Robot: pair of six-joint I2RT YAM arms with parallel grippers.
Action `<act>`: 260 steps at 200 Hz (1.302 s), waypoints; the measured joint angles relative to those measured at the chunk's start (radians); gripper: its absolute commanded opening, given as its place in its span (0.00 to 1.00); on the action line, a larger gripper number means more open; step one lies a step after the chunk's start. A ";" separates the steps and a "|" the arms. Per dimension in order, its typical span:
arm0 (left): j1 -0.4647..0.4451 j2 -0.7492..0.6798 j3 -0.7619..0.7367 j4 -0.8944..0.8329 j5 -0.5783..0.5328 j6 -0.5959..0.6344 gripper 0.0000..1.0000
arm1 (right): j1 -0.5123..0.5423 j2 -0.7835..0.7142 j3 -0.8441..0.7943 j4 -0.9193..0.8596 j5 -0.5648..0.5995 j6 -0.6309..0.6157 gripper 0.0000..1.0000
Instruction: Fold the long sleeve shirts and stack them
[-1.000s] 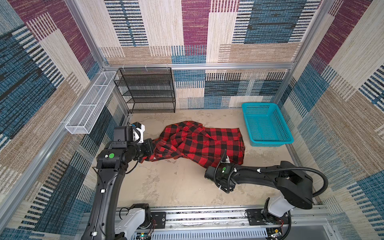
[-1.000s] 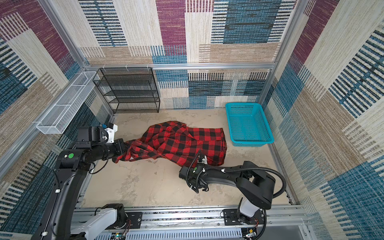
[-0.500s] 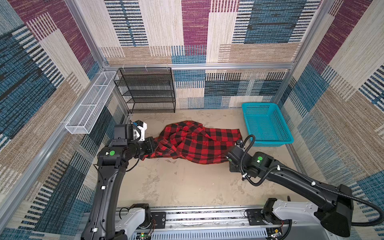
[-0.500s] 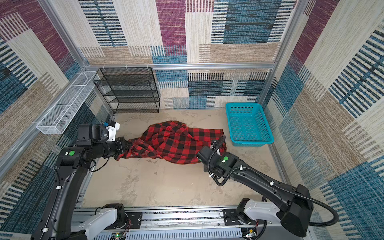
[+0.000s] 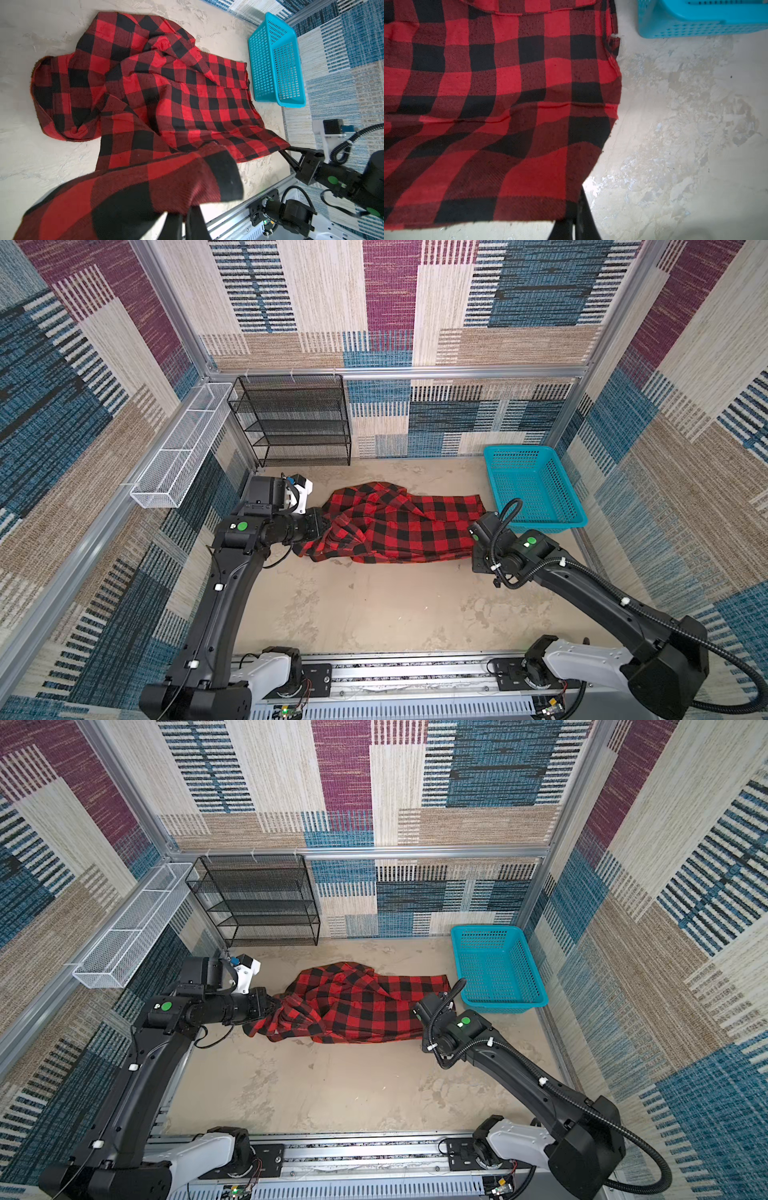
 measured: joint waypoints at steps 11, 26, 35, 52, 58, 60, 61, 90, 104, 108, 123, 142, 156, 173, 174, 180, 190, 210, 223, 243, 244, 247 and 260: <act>0.000 0.037 0.023 0.008 -0.003 0.003 0.00 | -0.023 0.034 0.014 0.018 -0.018 -0.035 0.01; 0.000 0.093 0.053 0.021 -0.010 0.007 0.00 | -0.053 0.090 0.042 0.049 -0.044 -0.090 0.00; -0.003 0.134 0.075 0.027 -0.021 0.015 0.00 | -0.067 0.120 0.057 0.064 -0.062 -0.120 0.00; -0.014 0.212 0.114 0.043 -0.026 0.034 0.00 | -0.094 0.183 0.088 0.096 -0.098 -0.184 0.00; -0.021 0.246 0.132 0.045 -0.027 0.040 0.00 | -0.105 0.204 0.098 0.105 -0.114 -0.207 0.00; -0.023 0.253 0.135 0.045 -0.028 0.041 0.00 | -0.108 0.209 0.100 0.108 -0.115 -0.212 0.00; -0.023 0.256 0.137 0.045 -0.028 0.042 0.00 | -0.111 0.214 0.102 0.109 -0.120 -0.217 0.00; -0.045 0.366 0.192 0.052 -0.058 0.056 0.00 | -0.166 0.295 0.127 0.150 -0.172 -0.295 0.02; -0.051 0.406 0.210 0.053 -0.077 0.058 0.00 | -0.190 0.331 0.130 0.167 -0.185 -0.324 0.02; -0.053 0.415 0.213 0.053 -0.089 0.059 0.00 | -0.194 0.336 0.130 0.169 -0.185 -0.328 0.02; -0.054 0.449 0.225 0.055 -0.115 0.059 0.00 | -0.217 0.371 0.130 0.179 -0.200 -0.349 0.02; -0.055 0.486 0.232 0.057 -0.166 0.064 0.00 | -0.241 0.417 0.130 0.185 -0.201 -0.371 0.02; -0.056 0.507 0.233 0.056 -0.197 0.067 0.00 | -0.256 0.445 0.130 0.191 -0.199 -0.378 0.01; -0.056 0.533 0.238 0.058 -0.217 0.069 0.00 | -0.273 0.477 0.139 0.198 -0.187 -0.387 0.01; -0.056 0.534 0.239 0.058 -0.219 0.069 0.00 | -0.274 0.478 0.140 0.199 -0.186 -0.388 0.01; -0.057 0.543 0.240 0.060 -0.233 0.069 0.00 | -0.279 0.487 0.143 0.201 -0.180 -0.390 0.01; -0.057 0.557 0.242 0.063 -0.243 0.069 0.00 | -0.286 0.496 0.149 0.203 -0.169 -0.391 0.01; -0.057 0.579 0.248 0.072 -0.267 0.069 0.00 | -0.297 0.506 0.159 0.206 -0.151 -0.400 0.01; -0.057 0.595 0.254 0.082 -0.267 0.069 0.00 | -0.302 0.511 0.163 0.209 -0.147 -0.401 0.02; -0.060 0.626 0.269 0.092 -0.267 0.068 0.00 | -0.305 0.524 0.169 0.213 -0.143 -0.402 0.03; -0.060 0.627 0.270 0.093 -0.267 0.068 0.00 | -0.306 0.525 0.169 0.213 -0.142 -0.402 0.03; -0.061 0.634 0.274 0.093 -0.267 0.067 0.00 | -0.306 0.527 0.169 0.214 -0.141 -0.404 0.03; -0.068 0.653 0.288 0.093 -0.268 0.065 0.00 | -0.309 0.537 0.172 0.218 -0.139 -0.404 0.04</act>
